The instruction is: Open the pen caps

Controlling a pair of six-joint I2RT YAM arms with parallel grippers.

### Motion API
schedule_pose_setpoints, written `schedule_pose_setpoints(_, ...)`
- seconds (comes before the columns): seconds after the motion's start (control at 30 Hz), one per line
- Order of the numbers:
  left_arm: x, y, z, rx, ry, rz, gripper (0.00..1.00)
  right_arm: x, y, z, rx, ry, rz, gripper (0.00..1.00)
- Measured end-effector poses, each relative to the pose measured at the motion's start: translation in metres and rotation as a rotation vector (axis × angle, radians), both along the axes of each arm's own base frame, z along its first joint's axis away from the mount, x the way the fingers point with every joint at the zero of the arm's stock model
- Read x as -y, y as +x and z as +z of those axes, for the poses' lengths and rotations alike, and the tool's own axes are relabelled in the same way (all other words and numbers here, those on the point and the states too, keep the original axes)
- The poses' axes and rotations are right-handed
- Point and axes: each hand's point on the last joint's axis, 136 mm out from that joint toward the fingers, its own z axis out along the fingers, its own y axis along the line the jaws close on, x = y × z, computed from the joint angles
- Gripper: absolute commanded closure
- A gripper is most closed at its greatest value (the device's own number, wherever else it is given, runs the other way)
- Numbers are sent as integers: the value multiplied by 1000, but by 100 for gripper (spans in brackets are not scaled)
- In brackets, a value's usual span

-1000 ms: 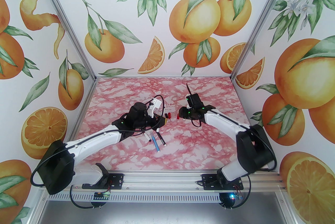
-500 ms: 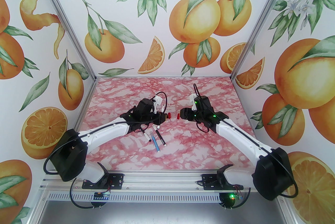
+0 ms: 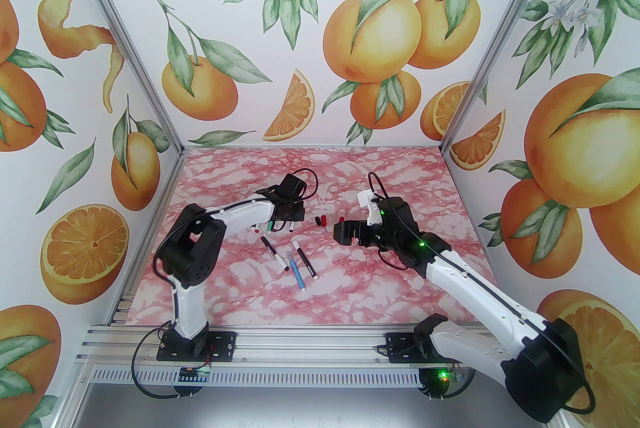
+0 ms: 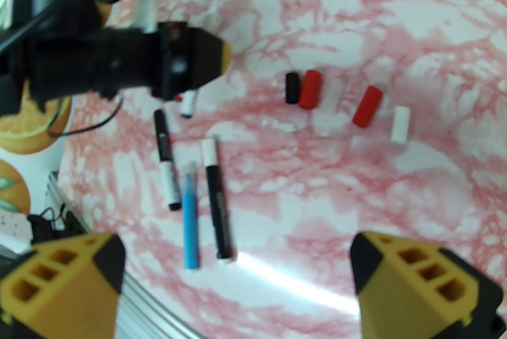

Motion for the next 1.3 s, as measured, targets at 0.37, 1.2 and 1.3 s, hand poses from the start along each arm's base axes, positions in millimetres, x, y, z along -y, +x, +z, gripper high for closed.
schedule_pose_setpoints(0.37, -19, 14, -12, -31, 173, 57, 93, 1, -7, -4, 4, 3, 9, 0)
schedule_pose_setpoints(1.2, -34, 12, -22, -57, 278, 73, 72, 4, -8, -12, -2, -19, -1, 0)
schedule_pose_setpoints(1.3, -35, 11, -20, -55, 280, 73, 72, 4, -7, -12, -1, -19, -1, 0)
